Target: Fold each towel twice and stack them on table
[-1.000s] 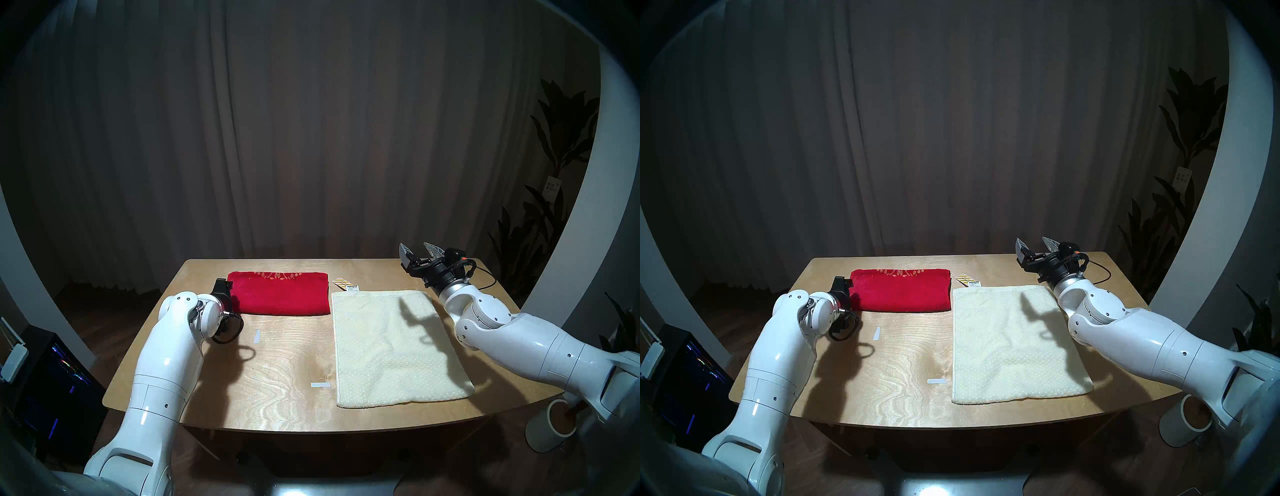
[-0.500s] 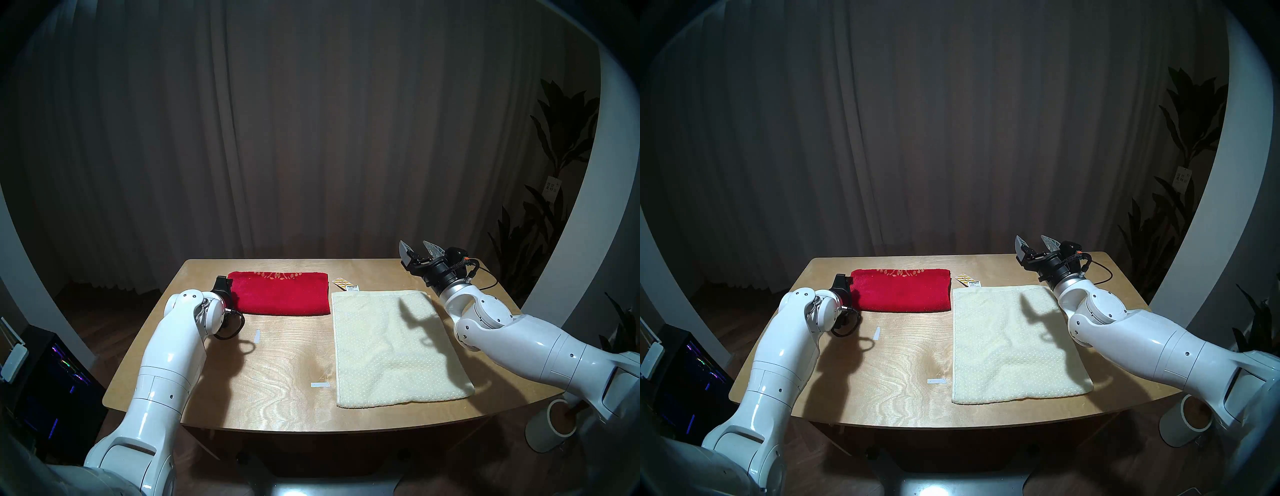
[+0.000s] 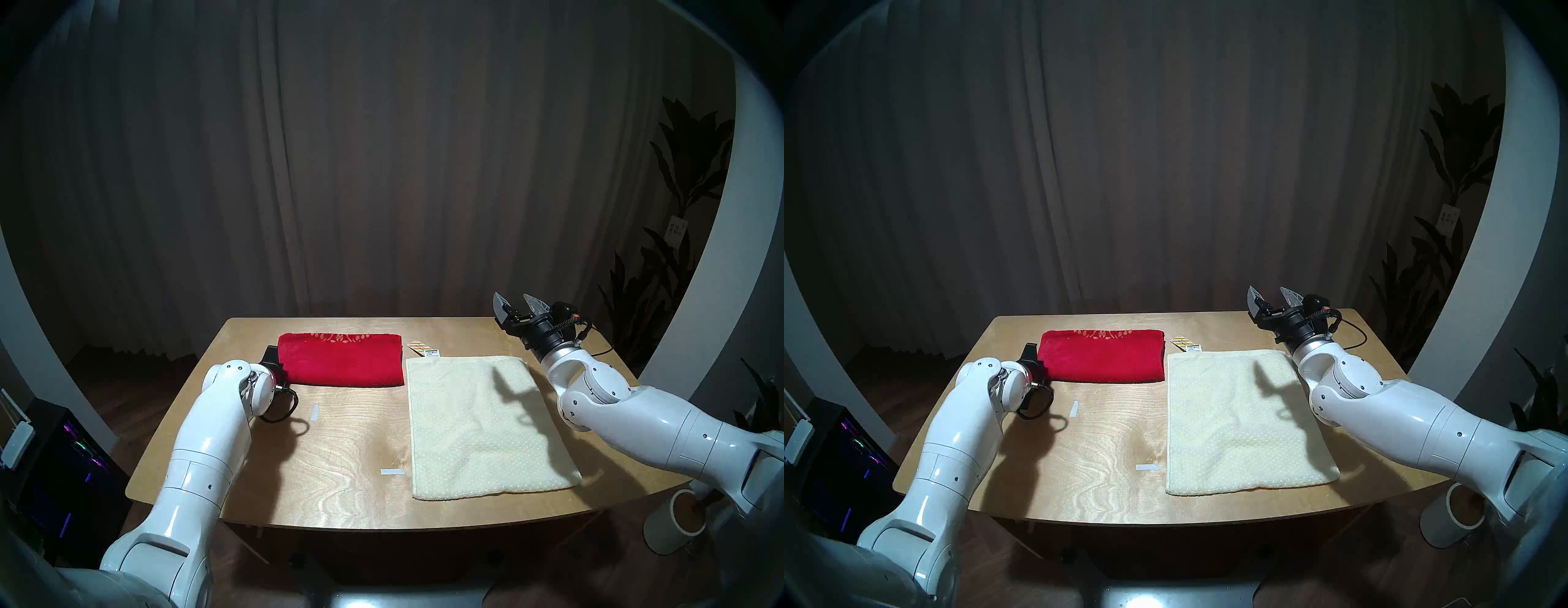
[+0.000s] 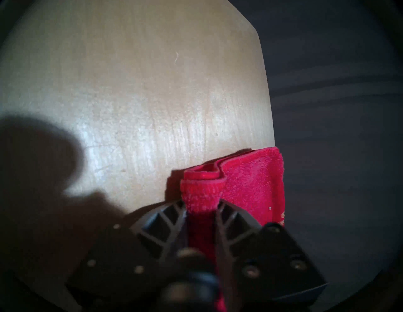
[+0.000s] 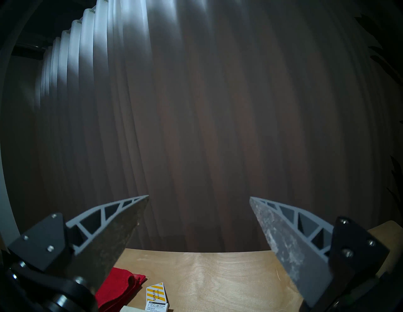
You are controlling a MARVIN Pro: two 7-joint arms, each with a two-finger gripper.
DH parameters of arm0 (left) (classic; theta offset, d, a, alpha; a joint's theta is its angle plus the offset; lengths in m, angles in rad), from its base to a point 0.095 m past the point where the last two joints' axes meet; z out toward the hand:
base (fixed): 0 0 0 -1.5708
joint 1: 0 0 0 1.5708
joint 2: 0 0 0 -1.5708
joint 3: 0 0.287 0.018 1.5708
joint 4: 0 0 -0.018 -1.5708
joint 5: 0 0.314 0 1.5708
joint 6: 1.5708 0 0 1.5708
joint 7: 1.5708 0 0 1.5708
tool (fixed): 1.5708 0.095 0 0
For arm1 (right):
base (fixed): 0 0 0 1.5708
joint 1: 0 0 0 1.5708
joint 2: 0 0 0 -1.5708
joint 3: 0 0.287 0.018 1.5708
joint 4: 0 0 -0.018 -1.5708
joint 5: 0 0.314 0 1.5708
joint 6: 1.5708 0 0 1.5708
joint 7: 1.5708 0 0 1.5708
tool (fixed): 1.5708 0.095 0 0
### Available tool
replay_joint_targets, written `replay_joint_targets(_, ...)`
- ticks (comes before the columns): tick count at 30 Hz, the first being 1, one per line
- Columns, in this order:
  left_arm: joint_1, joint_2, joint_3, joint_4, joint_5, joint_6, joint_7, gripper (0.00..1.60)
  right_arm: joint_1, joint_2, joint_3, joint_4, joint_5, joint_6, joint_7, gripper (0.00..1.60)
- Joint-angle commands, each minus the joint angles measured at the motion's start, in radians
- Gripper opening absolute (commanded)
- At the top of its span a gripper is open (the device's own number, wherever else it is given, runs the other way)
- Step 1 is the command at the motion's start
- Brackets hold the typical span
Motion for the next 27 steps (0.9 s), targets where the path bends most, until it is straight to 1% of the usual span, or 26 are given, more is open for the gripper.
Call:
replay_joint_targets(1,0.017,-0.001,0.002,-0.001,0.003,-0.003,0.001,0.0,0.001,0.018,0.011,-0.023,-0.006,-0.018,-0.008,1.6)
replay_joint_targets(6,0.049,0.008,-0.009,-0.046,-0.002,-0.003,0.004,0.0,-0.002,0.024,0.008,-0.026,-0.005,-0.019,-0.008,1.6)
replay_joint_targets(7,0.07,0.016,-0.015,-0.079,-0.005,-0.001,0.009,0.0,-0.004,0.027,0.006,-0.03,-0.004,-0.018,-0.006,1.6)
replay_joint_targets(8,0.07,0.016,-0.015,-0.079,-0.005,-0.001,0.009,0.0,-0.004,0.027,0.006,-0.03,-0.004,-0.018,-0.006,1.6)
replay_joint_targets(9,0.093,0.024,-0.024,-0.108,-0.009,0.001,0.013,0.0,-0.005,0.028,0.004,-0.032,-0.008,-0.018,-0.009,1.6)
replay_joint_targets(10,0.093,0.024,-0.024,-0.108,-0.009,0.001,0.013,0.0,-0.005,0.028,0.004,-0.032,-0.008,-0.018,-0.009,1.6)
replay_joint_targets(13,0.139,0.039,-0.048,-0.165,-0.016,0.004,0.021,0.0,-0.006,0.022,0.0,-0.026,-0.009,-0.022,-0.01,1.6)
replay_joint_targets(14,0.139,0.039,-0.048,-0.165,-0.016,0.004,0.021,0.0,-0.006,0.022,0.0,-0.026,-0.009,-0.022,-0.01,1.6)
replay_joint_targets(16,0.165,0.046,-0.064,-0.19,-0.02,0.002,0.021,0.0,-0.007,0.018,-0.002,-0.022,-0.008,-0.022,-0.008,1.6)
replay_joint_targets(21,0.186,0.055,-0.08,-0.21,-0.023,0.002,0.014,0.0,-0.008,0.015,-0.006,-0.027,-0.01,-0.021,-0.011,1.6)
replay_joint_targets(27,0.191,0.072,-0.088,-0.222,-0.017,0.008,-0.002,0.0,-0.009,0.013,-0.009,-0.035,-0.007,-0.018,-0.013,1.6)
